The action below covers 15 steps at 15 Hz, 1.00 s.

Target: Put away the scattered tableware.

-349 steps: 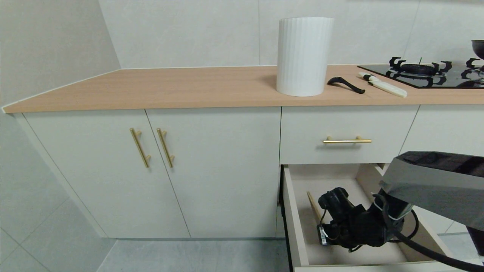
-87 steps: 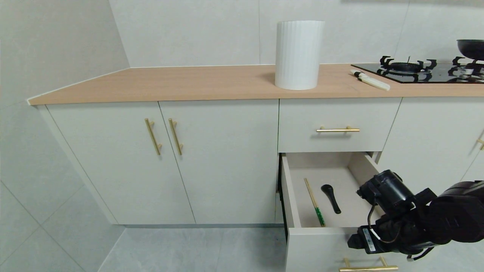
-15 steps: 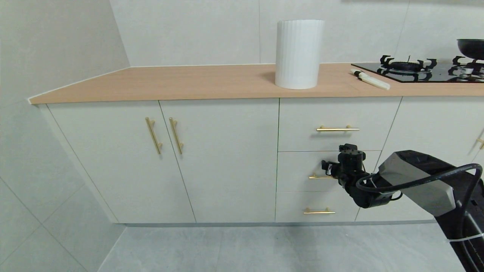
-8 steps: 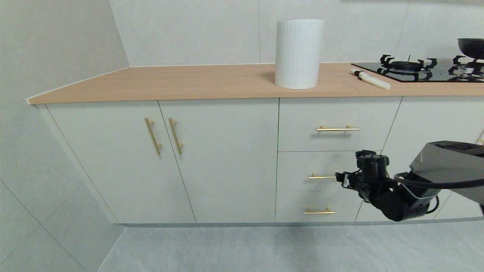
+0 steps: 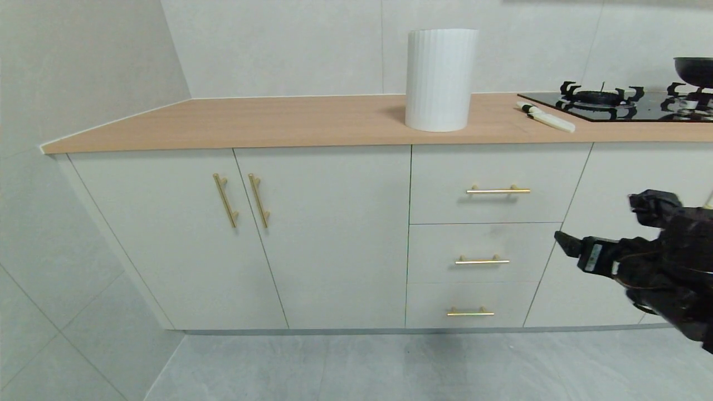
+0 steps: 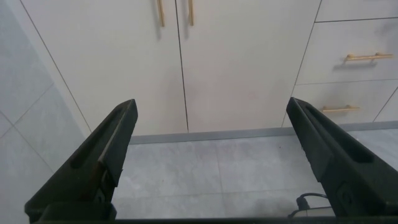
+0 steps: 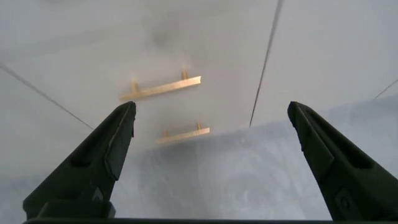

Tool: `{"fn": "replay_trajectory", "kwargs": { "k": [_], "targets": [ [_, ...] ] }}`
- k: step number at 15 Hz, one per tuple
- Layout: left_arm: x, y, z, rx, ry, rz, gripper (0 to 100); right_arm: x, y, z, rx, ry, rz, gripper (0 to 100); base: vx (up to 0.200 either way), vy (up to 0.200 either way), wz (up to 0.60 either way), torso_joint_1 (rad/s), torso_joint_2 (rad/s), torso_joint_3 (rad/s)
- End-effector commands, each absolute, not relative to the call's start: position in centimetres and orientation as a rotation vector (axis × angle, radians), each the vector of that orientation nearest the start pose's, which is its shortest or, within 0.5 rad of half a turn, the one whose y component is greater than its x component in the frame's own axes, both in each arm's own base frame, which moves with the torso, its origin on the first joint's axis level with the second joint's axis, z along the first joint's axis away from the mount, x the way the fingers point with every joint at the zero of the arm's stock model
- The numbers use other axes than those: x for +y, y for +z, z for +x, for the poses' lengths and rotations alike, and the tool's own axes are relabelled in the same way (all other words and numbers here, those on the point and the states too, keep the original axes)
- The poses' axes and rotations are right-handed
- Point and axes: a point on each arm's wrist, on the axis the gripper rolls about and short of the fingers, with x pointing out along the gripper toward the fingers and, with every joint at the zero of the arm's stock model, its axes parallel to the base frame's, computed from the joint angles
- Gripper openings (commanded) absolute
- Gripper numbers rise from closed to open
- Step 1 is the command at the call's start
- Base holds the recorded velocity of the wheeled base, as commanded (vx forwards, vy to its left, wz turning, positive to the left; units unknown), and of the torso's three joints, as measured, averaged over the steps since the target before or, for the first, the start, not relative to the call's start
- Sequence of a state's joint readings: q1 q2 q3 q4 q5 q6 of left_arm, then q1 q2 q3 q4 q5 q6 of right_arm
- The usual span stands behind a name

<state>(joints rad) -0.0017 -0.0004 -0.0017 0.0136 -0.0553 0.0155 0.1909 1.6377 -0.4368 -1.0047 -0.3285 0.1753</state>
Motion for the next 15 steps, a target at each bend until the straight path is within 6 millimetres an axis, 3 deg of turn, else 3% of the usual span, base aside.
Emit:
{"fn": "replay_trajectory", "kwargs": {
  "k": [1,4,5,7,8,9,11,15],
  "targets": [
    [-0.1,7.5,-2.3,0.01,-0.057,0.015,100,2.0,18.8,15.8,-0.046,-0.167,0.069,100,0.0,0.0,0.0,0.0,0.0,0.0],
    [-0.1,7.4,-2.3,0.012,-0.057,0.015,100,0.6,20.4,8.2,-0.167,-0.178,-0.002,100,0.0,0.0,0.0,0.0,0.0,0.0],
    [-0.1,7.4,-2.3,0.012,-0.057,0.015,100,0.4,20.5,6.9,-0.171,-0.18,-0.017,100,0.0,0.0,0.0,0.0,0.0,0.0],
    [-0.1,7.4,-2.3,0.012,-0.057,0.015,100,-0.4,20.7,2.3,-0.156,-0.19,-0.049,100,0.0,0.0,0.0,0.0,0.0,0.0],
    [-0.1,7.5,-2.3,0.01,-0.057,0.015,100,-1.0,20.6,-1.3,-0.144,-0.192,-0.054,100,0.0,0.0,0.0,0.0,0.0,0.0],
    [-0.1,7.4,-2.3,0.012,-0.057,0.015,100,-1.3,20.3,-3.0,-0.153,-0.2,-0.052,100,0.0,0.0,0.0,0.0,0.0,0.0],
    [-0.1,7.5,-2.3,0.01,-0.057,0.015,100,-1.5,19.9,-5.4,-0.192,-0.227,-0.046,100,0.0,0.0,0.0,0.0,0.0,0.0],
    [-0.1,7.5,-2.3,0.01,-0.057,0.015,100,-0.8,18.5,-8.0,-0.269,-0.335,-0.086,100,0.0,0.0,0.0,0.0,0.0,0.0]
  ]
}}
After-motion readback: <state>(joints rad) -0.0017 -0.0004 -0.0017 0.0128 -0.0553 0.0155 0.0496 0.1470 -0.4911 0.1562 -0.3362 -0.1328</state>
